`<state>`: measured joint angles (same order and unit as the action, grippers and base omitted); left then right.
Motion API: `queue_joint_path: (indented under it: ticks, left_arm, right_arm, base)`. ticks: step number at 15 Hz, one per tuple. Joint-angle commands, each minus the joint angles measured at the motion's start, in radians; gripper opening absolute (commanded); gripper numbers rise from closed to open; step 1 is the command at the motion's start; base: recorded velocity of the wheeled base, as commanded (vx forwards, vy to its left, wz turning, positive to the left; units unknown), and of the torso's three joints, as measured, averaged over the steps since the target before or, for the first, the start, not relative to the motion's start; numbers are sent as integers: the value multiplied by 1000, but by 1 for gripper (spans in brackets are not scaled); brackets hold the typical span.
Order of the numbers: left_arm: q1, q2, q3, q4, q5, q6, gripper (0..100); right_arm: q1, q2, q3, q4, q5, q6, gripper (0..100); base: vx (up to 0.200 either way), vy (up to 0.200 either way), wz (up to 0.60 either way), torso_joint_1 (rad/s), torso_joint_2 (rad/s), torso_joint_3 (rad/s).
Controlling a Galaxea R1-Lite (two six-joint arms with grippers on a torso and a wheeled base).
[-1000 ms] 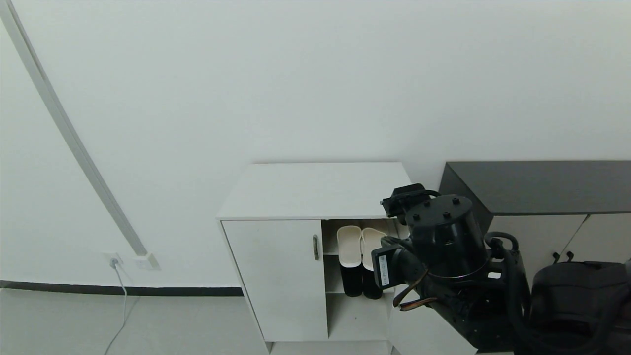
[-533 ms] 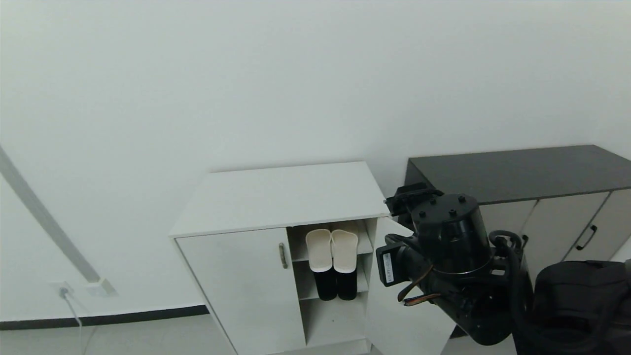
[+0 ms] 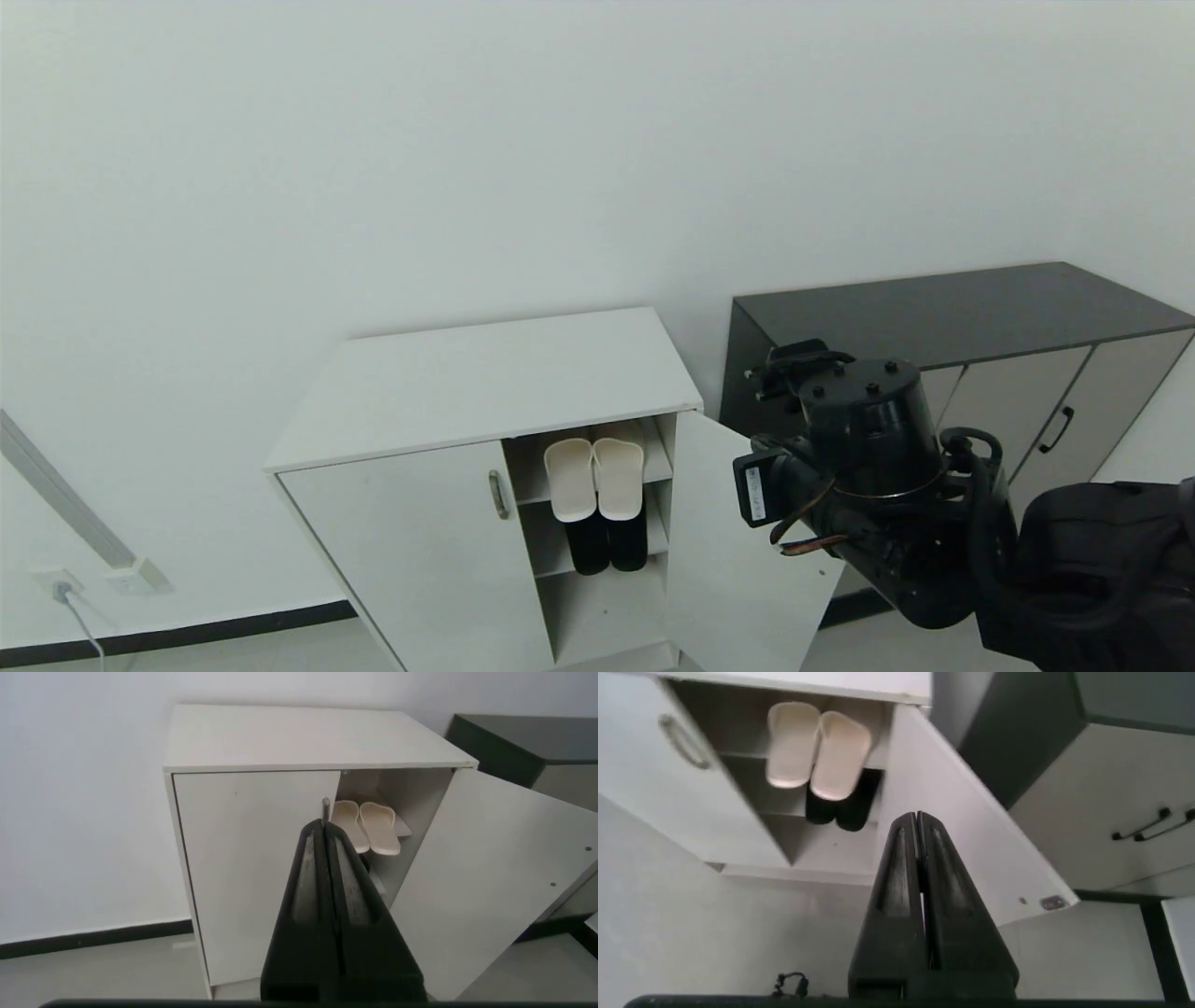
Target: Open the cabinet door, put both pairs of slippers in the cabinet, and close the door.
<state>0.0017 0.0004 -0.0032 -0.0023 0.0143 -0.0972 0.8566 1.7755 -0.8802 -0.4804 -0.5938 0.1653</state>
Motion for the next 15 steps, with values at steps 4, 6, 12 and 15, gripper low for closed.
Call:
queue_joint_path:
  ticks: [4, 6, 12, 15]
  left_arm:
    - [0, 1, 0, -1, 0, 1, 0]
    - [0, 1, 0, -1, 0, 1, 0]
    - [0, 1, 0, -1, 1, 1, 0]
    - [0, 1, 0, -1, 1, 1, 0]
  right_arm:
    - [-8, 15, 1, -4, 0, 0, 0]
    - [-8, 18, 3, -7, 0, -6, 0]
    - [-16, 24, 3, -30, 2, -7, 0]
    - [-53, 38, 4, -70, 2, -38, 0]
  base:
    - [0, 0, 0, 0, 0, 0]
    - [-200, 0, 0, 5, 10, 0]
    - [-133, 0, 0, -4, 0, 2]
    - [0, 0, 0, 0, 0, 0]
